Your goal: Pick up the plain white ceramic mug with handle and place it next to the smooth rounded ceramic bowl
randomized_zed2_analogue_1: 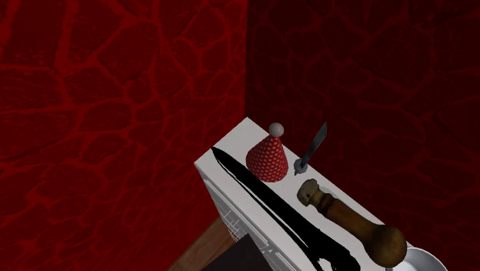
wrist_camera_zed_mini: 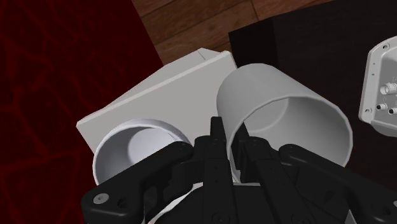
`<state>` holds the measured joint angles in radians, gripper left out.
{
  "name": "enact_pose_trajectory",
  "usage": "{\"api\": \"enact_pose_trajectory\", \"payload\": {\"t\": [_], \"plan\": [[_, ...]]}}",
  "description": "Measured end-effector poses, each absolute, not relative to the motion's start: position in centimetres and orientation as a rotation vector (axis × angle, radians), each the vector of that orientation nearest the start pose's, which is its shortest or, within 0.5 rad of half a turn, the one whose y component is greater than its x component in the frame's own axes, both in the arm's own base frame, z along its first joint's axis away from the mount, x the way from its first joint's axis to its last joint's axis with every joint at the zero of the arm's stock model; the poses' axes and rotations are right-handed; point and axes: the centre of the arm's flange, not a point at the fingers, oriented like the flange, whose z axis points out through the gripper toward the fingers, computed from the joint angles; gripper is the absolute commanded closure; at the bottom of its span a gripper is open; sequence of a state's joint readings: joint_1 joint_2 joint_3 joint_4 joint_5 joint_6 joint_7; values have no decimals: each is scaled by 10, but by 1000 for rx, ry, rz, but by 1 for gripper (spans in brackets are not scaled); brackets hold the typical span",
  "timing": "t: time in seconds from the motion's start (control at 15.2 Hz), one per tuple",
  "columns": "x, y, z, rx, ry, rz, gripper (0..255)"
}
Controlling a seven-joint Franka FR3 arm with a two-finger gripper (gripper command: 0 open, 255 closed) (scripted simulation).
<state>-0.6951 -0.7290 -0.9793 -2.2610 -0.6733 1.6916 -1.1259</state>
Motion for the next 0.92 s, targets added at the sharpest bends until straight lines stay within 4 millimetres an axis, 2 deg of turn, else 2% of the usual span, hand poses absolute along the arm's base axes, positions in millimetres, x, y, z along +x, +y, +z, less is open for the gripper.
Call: {"api": "enact_pose_trajectory", "payload": {"t": [0.92], "plan": [[-153,-412,408,-3067,412,142,255]]}}
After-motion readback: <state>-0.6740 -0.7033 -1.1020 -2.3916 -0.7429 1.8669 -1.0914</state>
